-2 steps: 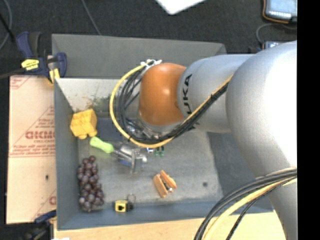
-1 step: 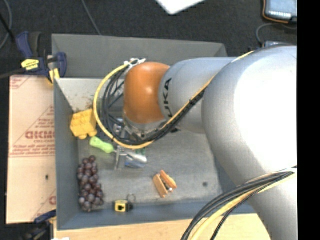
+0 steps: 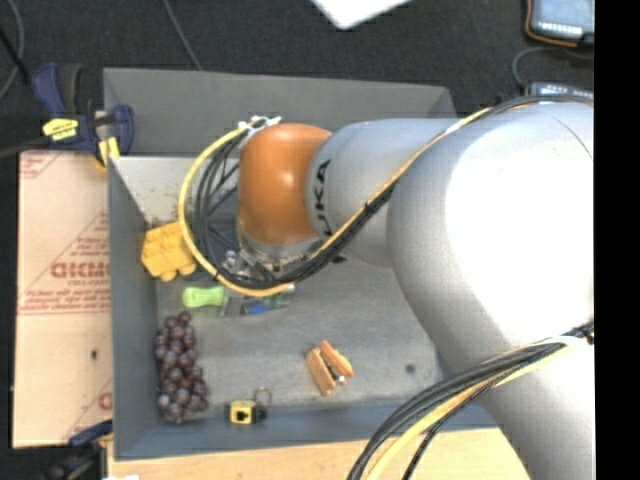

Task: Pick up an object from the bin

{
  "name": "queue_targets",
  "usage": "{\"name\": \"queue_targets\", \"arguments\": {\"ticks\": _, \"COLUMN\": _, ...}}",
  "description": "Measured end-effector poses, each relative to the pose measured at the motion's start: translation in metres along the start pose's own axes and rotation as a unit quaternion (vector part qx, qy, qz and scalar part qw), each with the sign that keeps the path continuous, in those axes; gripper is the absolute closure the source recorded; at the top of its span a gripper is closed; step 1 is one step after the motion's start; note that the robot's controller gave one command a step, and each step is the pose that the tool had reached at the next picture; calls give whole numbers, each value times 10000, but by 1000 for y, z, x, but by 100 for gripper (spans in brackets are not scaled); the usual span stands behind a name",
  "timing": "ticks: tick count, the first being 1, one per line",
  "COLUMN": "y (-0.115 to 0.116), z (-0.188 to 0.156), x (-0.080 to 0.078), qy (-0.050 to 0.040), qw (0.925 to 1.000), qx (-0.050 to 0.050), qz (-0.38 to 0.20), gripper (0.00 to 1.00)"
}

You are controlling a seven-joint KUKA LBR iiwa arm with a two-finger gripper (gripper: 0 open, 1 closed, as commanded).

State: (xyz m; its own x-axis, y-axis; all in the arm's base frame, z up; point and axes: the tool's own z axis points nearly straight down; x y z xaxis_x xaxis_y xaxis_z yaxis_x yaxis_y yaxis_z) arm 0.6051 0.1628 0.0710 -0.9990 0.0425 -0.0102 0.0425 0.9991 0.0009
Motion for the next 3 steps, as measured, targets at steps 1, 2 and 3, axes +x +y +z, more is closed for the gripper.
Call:
{"name": "queue_targets", "arguments": {"ticks": 1, "y": 0, "z": 0, "x": 0, "qy": 0, "qw": 10000, "qx": 0, "qz": 0, "gripper": 100}}
{"name": "queue_targets", "arguments": {"ticks": 2, "y": 0, "z": -1, "x": 0, "qy": -2, "qw": 10000, "qx": -1, "qz": 1, "gripper": 100}}
{"name": "queue_targets", "arguments": {"ticks": 3, "y": -1, "z": -7, "x": 1, "qy": 20, "qw": 10000, "qx": 7, "qz": 0, "gripper": 100}}
